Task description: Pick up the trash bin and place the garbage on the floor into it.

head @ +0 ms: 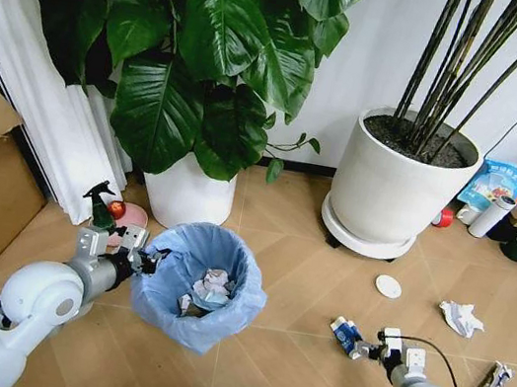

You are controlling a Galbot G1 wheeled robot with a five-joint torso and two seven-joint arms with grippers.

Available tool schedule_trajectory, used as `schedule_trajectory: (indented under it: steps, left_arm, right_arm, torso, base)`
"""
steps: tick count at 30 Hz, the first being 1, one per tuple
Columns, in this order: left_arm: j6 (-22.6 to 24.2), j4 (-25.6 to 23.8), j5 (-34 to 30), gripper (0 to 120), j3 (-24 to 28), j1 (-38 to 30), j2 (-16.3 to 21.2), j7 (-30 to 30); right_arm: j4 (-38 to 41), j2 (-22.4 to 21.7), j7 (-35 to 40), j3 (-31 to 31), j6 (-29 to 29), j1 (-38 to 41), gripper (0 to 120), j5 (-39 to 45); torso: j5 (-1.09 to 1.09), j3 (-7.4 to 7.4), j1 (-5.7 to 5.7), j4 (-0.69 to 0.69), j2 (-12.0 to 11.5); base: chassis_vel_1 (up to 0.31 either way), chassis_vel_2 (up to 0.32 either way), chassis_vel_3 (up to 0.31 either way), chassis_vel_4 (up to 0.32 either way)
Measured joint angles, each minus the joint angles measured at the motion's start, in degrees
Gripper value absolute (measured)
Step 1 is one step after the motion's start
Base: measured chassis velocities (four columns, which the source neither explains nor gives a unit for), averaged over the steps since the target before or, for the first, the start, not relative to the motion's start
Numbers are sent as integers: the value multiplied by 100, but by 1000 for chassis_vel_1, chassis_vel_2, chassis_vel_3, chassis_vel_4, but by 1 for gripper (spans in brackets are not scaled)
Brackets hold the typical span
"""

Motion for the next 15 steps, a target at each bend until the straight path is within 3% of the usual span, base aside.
schedule_trajectory:
  steps: [6, 13, 15]
  left_arm:
    - [-3, 15, -1, 1, 39, -24, 67, 50]
    - [-10, -8, -14, 1, 35, -22, 110, 73]
    - [-12, -9, -15, 1, 40, -33, 114, 78]
  right_arm:
    - [-722, 336, -176, -32, 212, 325, 100, -157]
    - [-801, 428, -312, -13, 250, 374, 80, -184]
    - [-804, 475, -336, -9, 255, 389, 69, -184]
  torso:
    - [1, 0, 0, 0, 0]
    - [0, 0, 0, -1, 0]
    - [1, 0, 0, -1, 0]
  base:
    - [0, 0, 0, 0]
    - [0, 0, 0, 0]
    - [0, 0, 0, 0]
